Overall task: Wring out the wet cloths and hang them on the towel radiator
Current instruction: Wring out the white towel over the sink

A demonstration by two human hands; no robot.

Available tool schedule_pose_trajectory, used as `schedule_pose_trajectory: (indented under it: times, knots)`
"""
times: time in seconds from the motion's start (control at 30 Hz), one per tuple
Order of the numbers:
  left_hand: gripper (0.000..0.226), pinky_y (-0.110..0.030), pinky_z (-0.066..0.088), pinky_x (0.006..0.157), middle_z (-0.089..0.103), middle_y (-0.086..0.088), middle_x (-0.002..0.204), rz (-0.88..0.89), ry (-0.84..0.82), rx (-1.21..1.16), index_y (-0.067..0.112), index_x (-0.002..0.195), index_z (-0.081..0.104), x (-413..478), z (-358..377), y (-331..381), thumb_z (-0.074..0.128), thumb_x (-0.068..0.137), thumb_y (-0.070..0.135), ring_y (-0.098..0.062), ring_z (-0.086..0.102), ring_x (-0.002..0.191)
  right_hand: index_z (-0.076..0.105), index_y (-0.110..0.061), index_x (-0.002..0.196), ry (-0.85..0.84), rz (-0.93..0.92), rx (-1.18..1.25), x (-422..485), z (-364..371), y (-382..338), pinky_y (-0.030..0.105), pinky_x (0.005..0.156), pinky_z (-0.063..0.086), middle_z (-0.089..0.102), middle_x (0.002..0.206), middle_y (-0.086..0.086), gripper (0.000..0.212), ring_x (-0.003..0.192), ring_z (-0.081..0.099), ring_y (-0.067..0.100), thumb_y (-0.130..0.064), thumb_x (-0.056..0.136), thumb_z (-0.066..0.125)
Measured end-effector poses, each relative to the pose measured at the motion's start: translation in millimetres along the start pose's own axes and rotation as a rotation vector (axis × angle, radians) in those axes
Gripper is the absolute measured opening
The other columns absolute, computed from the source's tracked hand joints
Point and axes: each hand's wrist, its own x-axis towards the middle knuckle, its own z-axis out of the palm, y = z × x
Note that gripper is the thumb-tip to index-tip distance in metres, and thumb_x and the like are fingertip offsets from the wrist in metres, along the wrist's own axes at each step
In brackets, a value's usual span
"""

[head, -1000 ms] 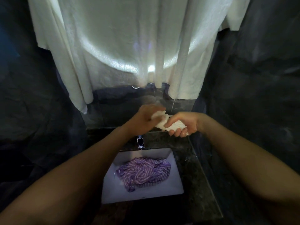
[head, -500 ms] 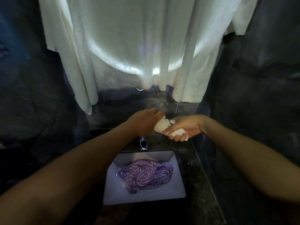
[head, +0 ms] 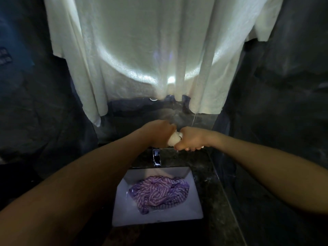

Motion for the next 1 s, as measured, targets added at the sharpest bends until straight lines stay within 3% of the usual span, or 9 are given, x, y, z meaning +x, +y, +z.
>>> schedule_pose_trajectory:
  times: [0.07, 0.23, 0.43, 0.67, 1.0]
  knots:
    - [0.054, -0.037, 0.053, 0.081, 0.067, -0.007, 0.112, -0.009, -0.041, -0.015, 0.015, 0.123, 0.055, -1.3, -0.6, -2.3, 0.076, 0.08, 0.04, -0.026, 0.066, 0.097, 0.07, -0.011, 0.093, 0.067, -0.014, -0.042, 1.4, 5.7, -2.2, 0.022, 0.045, 0.045, 0.073, 0.077, 0.009, 0.036, 0.051, 0.061, 0.014, -0.04, 0.073, 0.077]
    - [0.059, -0.042, 0.053, 0.091, 0.066, -0.005, 0.116, -0.024, -0.184, -0.069, 0.018, 0.126, 0.054, -2.0, -7.3, -5.4, 0.08, 0.077, 0.035, -0.024, 0.065, 0.102, 0.064, -0.019, 0.106, 0.141, -0.061, -0.125, 3.4, 12.9, -5.7, 0.027, 0.064, 0.052, 0.068, 0.085, -0.002, 0.048, 0.074, 0.066, 0.013, -0.046, 0.07, 0.079]
    - [0.057, -0.037, 0.055, 0.086, 0.07, -0.002, 0.108, -0.03, -0.219, -0.094, 0.02, 0.117, 0.064, -0.1, -10.2, -9.1, 0.086, 0.066, 0.036, -0.022, 0.067, 0.097, 0.062, -0.019, 0.108, 0.146, -0.096, -0.131, -0.3, 13.6, -6.2, 0.027, 0.066, 0.048, 0.067, 0.093, 0.0, 0.05, 0.08, 0.065, 0.016, -0.045, 0.07, 0.08]
    - [0.055, -0.032, 0.051, 0.082, 0.069, -0.003, 0.11, -0.02, -0.292, -0.132, 0.018, 0.119, 0.061, 1.5, -8.3, -6.2, 0.085, 0.071, 0.031, -0.021, 0.066, 0.099, 0.061, -0.019, 0.111, 0.14, -0.106, -0.125, -10.4, 17.1, -6.1, 0.022, 0.056, 0.042, 0.064, 0.092, -0.003, 0.05, 0.077, 0.06, 0.011, -0.044, 0.072, 0.081]
    - [0.063, -0.042, 0.055, 0.09, 0.066, -0.003, 0.112, -0.047, -0.35, -0.158, 0.017, 0.122, 0.056, 3.8, -10.4, -0.1, 0.086, 0.067, 0.027, -0.023, 0.064, 0.098, 0.06, -0.017, 0.115, 0.133, -0.108, -0.142, -17.0, 14.2, -2.7, 0.032, 0.074, 0.054, 0.067, 0.102, 0.002, 0.055, 0.087, 0.064, 0.018, -0.045, 0.071, 0.08]
